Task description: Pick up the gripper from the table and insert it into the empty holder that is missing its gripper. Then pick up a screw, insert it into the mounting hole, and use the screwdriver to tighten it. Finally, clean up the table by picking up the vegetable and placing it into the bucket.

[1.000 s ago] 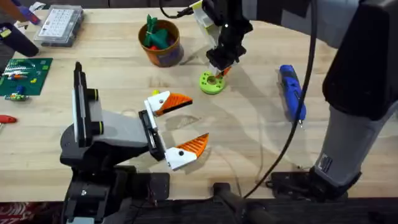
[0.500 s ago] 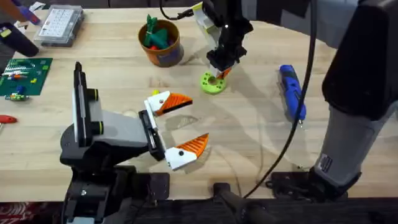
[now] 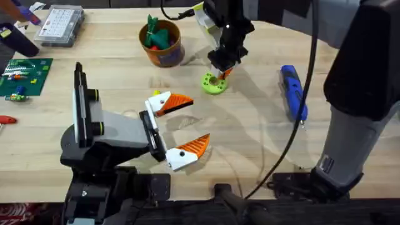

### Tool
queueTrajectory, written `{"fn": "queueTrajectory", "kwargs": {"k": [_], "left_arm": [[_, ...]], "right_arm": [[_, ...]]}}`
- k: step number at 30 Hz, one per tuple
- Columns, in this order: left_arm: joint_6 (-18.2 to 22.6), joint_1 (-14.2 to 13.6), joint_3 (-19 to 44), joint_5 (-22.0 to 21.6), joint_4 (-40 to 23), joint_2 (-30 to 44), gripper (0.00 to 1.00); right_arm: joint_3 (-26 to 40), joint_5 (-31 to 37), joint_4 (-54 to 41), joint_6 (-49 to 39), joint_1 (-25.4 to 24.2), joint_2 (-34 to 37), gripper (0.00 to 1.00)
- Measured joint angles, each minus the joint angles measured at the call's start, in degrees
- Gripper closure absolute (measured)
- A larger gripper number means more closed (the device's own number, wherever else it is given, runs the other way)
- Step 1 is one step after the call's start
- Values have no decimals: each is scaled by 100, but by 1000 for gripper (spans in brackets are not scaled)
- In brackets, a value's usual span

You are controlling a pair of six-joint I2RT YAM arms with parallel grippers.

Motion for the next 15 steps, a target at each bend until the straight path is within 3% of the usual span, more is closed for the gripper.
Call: {"fn": "queueTrajectory", "kwargs": {"k": [8,15], "left_arm": [[0,0,0,0,0,-1,10],[0,0,0,0,0,1,10]], "right_arm": [[304,2,-231,-1,0,0,992],[1118,1,-792,-65,0,1,992]]}}
